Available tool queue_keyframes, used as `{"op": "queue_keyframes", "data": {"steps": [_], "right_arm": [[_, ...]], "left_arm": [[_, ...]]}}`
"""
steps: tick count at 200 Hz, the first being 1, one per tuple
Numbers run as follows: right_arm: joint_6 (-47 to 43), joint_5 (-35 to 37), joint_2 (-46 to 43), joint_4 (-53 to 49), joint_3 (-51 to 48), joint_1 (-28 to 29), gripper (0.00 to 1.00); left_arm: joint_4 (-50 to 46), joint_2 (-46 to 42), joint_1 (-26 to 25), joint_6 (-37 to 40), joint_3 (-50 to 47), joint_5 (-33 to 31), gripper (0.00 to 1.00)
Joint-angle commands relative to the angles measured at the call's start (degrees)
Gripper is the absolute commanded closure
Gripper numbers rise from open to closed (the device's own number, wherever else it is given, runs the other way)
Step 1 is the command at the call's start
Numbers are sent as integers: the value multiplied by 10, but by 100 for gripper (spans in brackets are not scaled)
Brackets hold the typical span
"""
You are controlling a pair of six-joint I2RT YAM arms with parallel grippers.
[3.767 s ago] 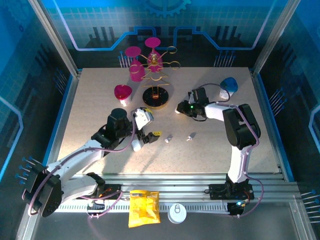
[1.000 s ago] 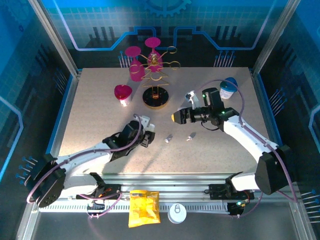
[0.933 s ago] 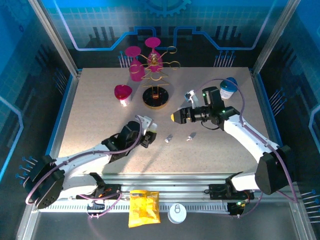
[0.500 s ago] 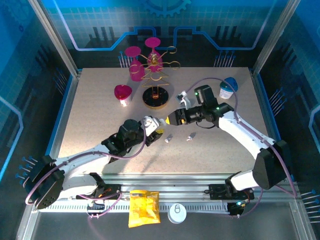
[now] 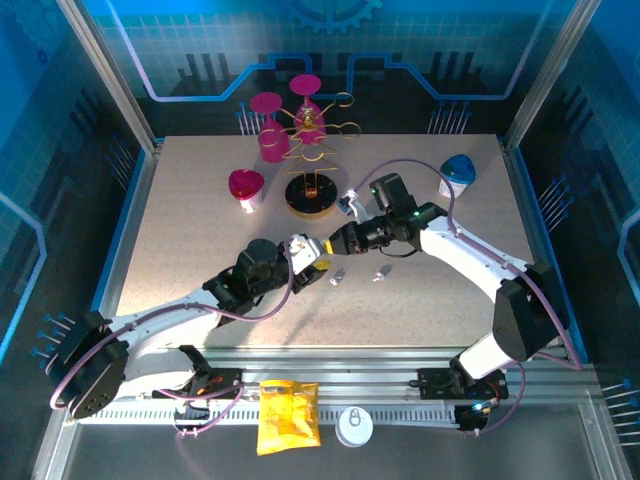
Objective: Insert the wireless bluetooth earbuds into the charging case
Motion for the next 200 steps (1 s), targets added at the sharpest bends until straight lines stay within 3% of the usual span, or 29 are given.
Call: {"op": "queue_keyframes", "data": {"steps": [1,18,36,48,81,95,114,146,159,189,200], "right_arm": [[-10,4,-10,-4,17,4,88],[-23,5,-26,15,10,0,91],[-33,13,-53,51,-8,-9,93],[-27,17,-80,87,-26,-19,93],[33,-25,-151,256,-95,-65,93],[68,-50,-175,343,-124,-82,93],[123,-86,-191,463,-155,-96,93],[231,-137,-185,675,-200,-101,93],[265,-157,-175,744,-209,-102,93],[295,-177,-158,795,-217,-101,93],[292,-180,-158,793,-220,-101,93]], "left_arm": [[44,-25,-4,-7,-4,13,50],[65,-33,-4,-33,-9,15,36],[89,-38,-3,-89,-9,8,9],[110,-42,1,-137,-11,20,1],[215,-48,19,-284,-33,57,1],[310,-34,28,-374,-54,69,1],[423,2,29,-437,-65,107,1],[579,72,29,-502,-61,164,4],[589,87,28,-510,-46,193,7],[591,85,28,-504,-30,219,9],[592,77,28,-495,-31,216,16]]}}
